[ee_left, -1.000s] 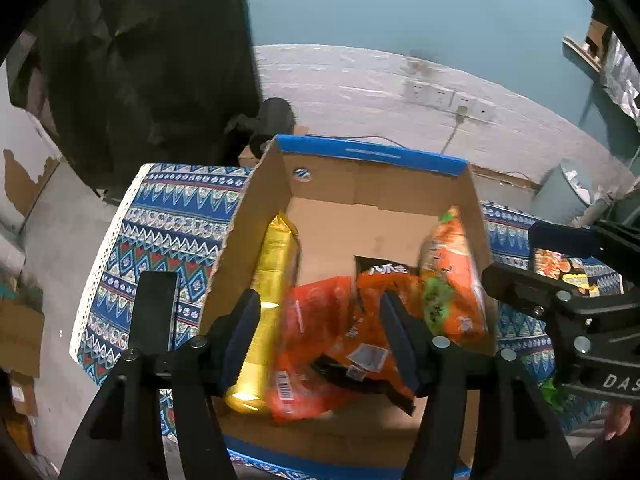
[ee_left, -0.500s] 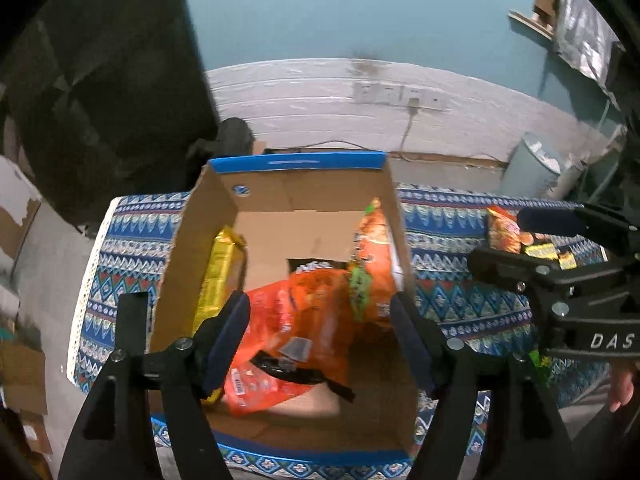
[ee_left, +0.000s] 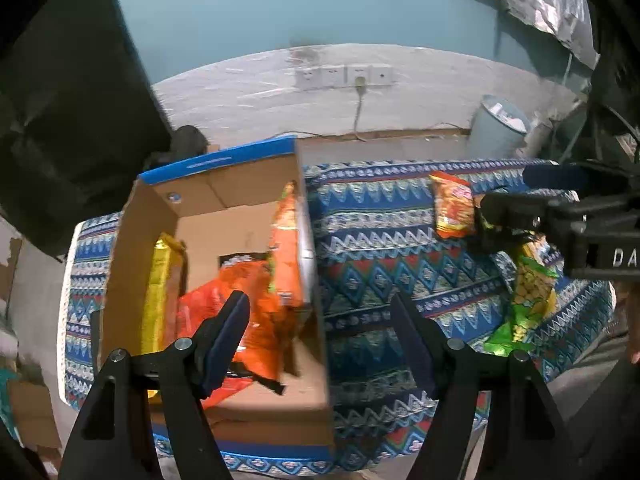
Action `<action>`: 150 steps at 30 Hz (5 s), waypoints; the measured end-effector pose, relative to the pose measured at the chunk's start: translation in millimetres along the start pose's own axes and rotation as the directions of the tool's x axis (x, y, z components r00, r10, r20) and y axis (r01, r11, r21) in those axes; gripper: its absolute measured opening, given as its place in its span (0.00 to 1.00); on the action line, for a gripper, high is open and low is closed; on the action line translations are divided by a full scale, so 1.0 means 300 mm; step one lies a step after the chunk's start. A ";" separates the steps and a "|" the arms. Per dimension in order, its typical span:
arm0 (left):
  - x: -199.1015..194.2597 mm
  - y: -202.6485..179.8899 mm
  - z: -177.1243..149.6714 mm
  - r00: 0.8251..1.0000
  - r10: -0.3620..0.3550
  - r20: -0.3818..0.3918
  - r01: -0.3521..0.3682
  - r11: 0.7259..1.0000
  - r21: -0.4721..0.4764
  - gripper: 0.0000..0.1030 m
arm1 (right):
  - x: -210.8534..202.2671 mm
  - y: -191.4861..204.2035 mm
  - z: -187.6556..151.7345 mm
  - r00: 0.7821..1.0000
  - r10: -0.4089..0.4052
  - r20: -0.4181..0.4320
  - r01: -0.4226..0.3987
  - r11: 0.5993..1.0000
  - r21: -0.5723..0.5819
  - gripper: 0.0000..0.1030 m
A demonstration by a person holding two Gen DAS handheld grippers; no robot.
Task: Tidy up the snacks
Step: 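Move both grippers back over the remaining snacks on the tablecloth, then grasp green peanut bag with left gripper while right gripper grasps black yellow-label bag, then carry both bags over the cardboard box and open both grippers to drop them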
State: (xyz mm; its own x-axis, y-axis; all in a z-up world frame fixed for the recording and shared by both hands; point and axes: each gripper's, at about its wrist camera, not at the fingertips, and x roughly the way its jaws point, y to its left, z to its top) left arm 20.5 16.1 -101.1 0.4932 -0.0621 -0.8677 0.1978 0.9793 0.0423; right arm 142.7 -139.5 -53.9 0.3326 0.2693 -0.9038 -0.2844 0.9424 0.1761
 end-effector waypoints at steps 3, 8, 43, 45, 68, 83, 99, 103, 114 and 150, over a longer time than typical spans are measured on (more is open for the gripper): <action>0.005 -0.044 0.008 1.000 -0.014 -0.003 0.014 1.000 0.022 0.72 | -0.018 -0.058 -0.022 1.000 -0.015 0.001 0.015 0.999 0.028 0.76; 0.014 -0.122 0.020 1.000 -0.028 -0.010 0.029 0.998 0.061 0.72 | -0.043 -0.153 -0.064 0.999 -0.040 0.004 0.040 0.996 0.077 0.76; 0.268 -0.708 -0.079 0.928 -0.235 -0.287 0.294 0.939 0.180 0.78 | -0.035 -0.678 -0.410 0.974 -0.176 -0.144 0.210 0.939 0.274 0.77; 0.289 -0.727 -0.084 0.925 -0.233 -0.300 0.294 0.939 0.179 0.78 | -0.035 -0.700 -0.423 0.974 -0.174 -0.145 0.210 0.934 0.289 0.77; 0.475 -0.708 -0.055 0.924 -0.207 -0.321 0.274 0.945 0.180 0.42 | 0.229 -0.879 -0.401 0.974 -0.084 -0.210 0.149 0.938 0.314 0.77; 0.516 -0.547 0.016 0.932 -0.187 -0.309 0.232 0.966 0.116 0.42 | 0.378 -0.880 -0.374 0.950 -0.140 -0.279 0.218 0.937 0.274 0.79; 0.439 -0.475 0.044 0.946 -0.188 -0.265 0.220 0.971 0.095 0.42 | 0.289 -0.843 -0.364 0.938 -0.240 -0.250 0.298 0.927 0.229 0.61; 0.405 -0.456 0.054 0.954 -0.180 -0.241 0.209 0.973 0.096 0.42 | 0.217 -0.815 -0.336 0.947 -0.245 -0.207 0.290 0.930 0.227 0.61; 0.257 -0.416 0.087 0.982 -0.132 -0.137 0.149 0.981 0.123 0.42 | 0.064 -0.683 -0.293 0.970 -0.224 -0.089 0.239 0.947 0.215 0.61; -0.077 -0.094 0.095 0.997 -0.043 0.065 0.041 0.999 0.029 0.42 | -0.156 -0.170 -0.073 0.987 -0.035 0.159 0.031 0.999 0.025 0.61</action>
State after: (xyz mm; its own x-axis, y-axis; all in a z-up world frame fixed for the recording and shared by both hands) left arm 27.5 -15.7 -68.1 0.5382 -0.1163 -0.8348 0.2421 0.9700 0.0210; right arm 121.9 -204.6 -29.3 0.4809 0.2643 -0.8360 -0.2511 0.9551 0.1575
